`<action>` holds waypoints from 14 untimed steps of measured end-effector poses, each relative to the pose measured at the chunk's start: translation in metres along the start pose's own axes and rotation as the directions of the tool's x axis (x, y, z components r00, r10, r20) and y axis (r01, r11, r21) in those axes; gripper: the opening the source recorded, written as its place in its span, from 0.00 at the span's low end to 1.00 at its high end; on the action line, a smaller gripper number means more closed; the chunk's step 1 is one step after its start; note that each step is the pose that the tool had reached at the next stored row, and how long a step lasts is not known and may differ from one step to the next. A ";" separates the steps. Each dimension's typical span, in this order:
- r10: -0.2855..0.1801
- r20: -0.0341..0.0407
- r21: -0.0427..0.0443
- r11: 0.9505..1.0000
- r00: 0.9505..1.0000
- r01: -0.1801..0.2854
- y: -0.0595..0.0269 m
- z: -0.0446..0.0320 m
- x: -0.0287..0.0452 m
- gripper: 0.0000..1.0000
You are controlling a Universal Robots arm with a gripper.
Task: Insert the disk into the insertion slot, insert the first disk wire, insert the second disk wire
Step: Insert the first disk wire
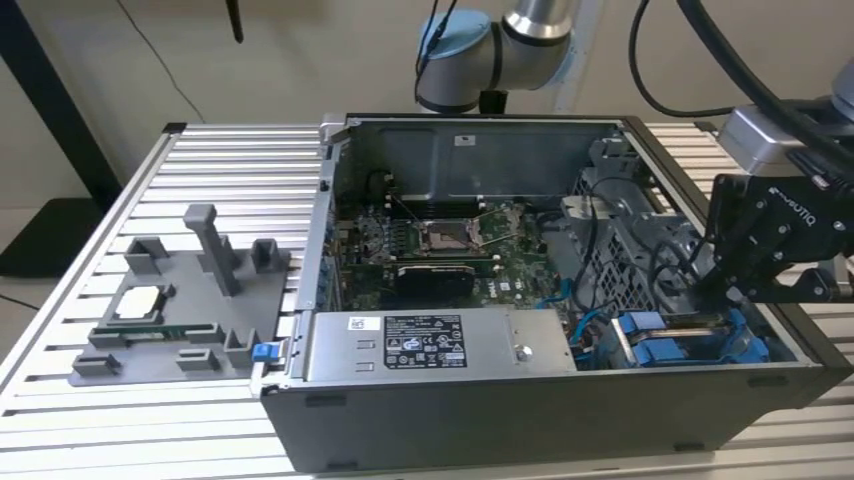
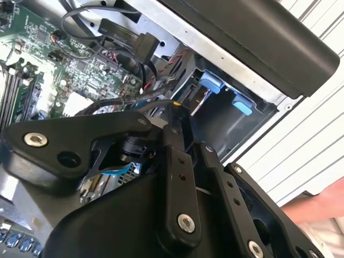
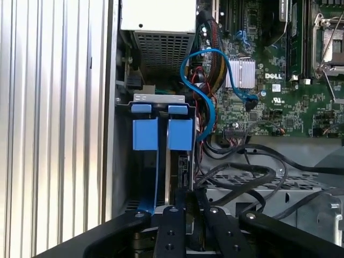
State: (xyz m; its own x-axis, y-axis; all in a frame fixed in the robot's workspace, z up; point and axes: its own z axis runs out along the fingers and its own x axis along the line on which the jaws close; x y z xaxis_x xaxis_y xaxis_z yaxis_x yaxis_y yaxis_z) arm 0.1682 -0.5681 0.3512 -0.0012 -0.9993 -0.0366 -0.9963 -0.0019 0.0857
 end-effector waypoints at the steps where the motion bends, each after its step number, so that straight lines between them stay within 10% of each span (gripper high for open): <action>1: 0.000 -0.002 0.001 1.000 1.000 0.000 -0.0001 0.0010 0.0000 0.00; 14: 0.001 -0.010 0.005 1.000 1.000 -0.001 -0.0013 0.0052 -0.0019 0.00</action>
State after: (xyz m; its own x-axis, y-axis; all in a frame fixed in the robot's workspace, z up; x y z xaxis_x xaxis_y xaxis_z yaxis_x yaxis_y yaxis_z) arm 0.1691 -0.5660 0.3461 -0.0012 -0.9997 -0.0262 -0.9967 -0.0009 0.0808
